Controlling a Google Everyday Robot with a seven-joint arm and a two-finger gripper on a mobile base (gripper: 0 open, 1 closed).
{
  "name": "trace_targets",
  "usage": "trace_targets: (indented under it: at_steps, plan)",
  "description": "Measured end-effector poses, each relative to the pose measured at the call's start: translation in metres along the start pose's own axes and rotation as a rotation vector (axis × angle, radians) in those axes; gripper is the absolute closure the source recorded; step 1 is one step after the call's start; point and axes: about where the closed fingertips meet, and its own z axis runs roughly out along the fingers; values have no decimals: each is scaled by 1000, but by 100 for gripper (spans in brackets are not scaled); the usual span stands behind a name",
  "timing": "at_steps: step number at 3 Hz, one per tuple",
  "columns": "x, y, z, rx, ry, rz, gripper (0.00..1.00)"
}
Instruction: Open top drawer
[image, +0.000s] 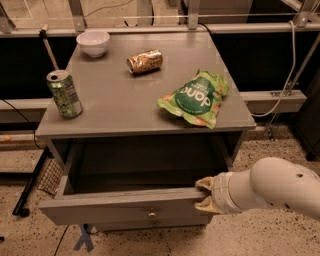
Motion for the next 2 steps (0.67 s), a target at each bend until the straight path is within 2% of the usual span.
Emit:
trace_targets:
  at_steps: [1, 2]
  plan:
    - [0, 0, 0, 0, 0, 0, 100]
    - [-1, 23, -8, 18, 4, 12, 100]
